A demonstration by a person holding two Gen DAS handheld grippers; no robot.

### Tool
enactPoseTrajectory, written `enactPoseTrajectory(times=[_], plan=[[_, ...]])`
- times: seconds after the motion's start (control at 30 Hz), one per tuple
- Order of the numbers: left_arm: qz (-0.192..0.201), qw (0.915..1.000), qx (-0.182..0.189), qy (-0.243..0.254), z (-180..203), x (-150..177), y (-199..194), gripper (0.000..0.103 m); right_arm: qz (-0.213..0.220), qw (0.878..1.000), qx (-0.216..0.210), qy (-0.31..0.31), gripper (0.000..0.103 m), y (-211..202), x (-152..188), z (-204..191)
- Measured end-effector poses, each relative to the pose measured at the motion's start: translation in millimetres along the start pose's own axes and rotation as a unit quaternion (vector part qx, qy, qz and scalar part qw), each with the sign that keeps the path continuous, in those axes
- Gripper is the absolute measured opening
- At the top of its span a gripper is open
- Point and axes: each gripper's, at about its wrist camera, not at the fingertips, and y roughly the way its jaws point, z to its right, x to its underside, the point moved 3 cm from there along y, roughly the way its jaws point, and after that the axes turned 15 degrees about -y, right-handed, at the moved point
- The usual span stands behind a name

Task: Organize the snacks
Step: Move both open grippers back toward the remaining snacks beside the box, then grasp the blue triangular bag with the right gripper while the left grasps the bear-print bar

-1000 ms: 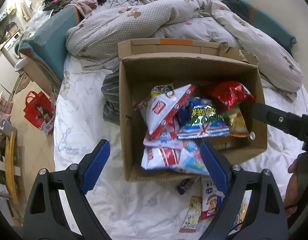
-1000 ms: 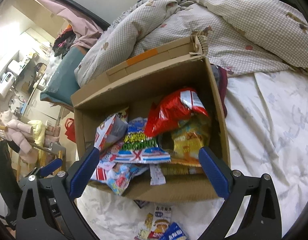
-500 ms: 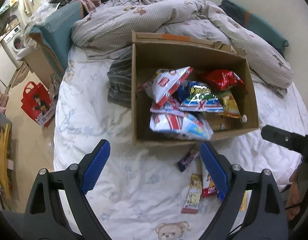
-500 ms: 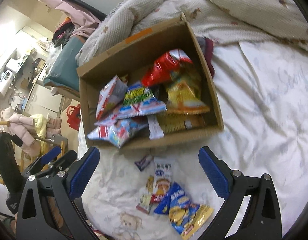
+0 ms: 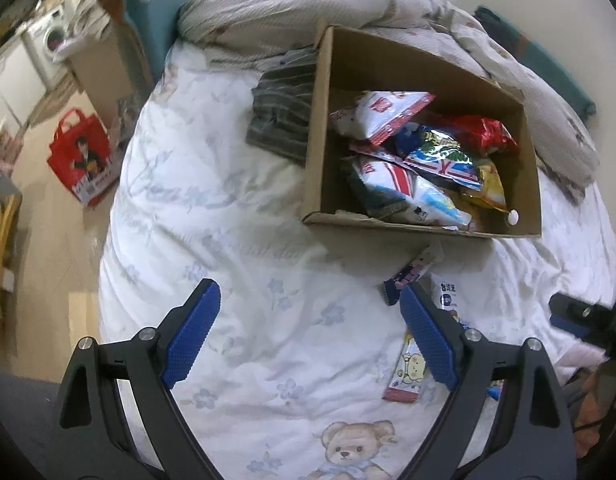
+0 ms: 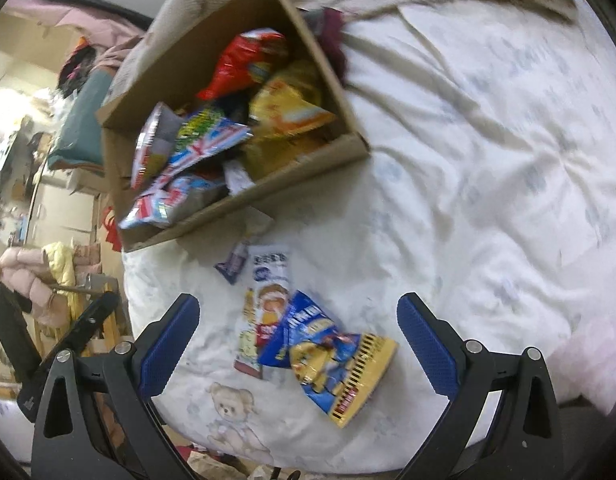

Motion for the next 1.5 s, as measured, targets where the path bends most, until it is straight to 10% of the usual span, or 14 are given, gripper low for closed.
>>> enactPoseTrajectory(times=[0.3, 0.63, 0.73, 0.9, 1.27, 1.5], plan=[[-0.031, 0.9991, 0.012, -0.027, -8.5, 3.2, 4.6, 0.089, -0.107, 0.993, 0.030, -0.032, 0.101, 48.3, 18.4, -8.8], [-0.048, 0.9981, 0.030, -0.024, -3.2, 9.1, 3.2, 0.089, -0.207, 0.953, 0.097, -0.199, 0.100, 99.6, 38.1, -43.9], [-0.051, 0.9980, 0.030, -0.021, -1.5, 10.4, 4.8, 0.089, -0.214, 0.945, 0.102, -0.225, 0.079, 102.2, 44.5, -49.4], [-0.058, 0.9981, 0.020, -0.009, 0.7, 14.5, 11.8, 0.089, -0.192, 0.943, 0.092, -0.255, 0.046, 85.3, 52.0, -62.5], [-0.122, 0.9900, 0.003, 0.070, 32.7, 55.5, 51.1, 0.088, -0.026, 0.988, 0.021, -0.154, 0.042, 6.6, 11.1, -46.8], [-0.147, 0.9713, -0.010, 0.186, 72.7, 100.0, 76.6, 0.073, 0.006, 0.994, 0.044, -0.104, 0.042, -3.0, 8.1, -23.5]])
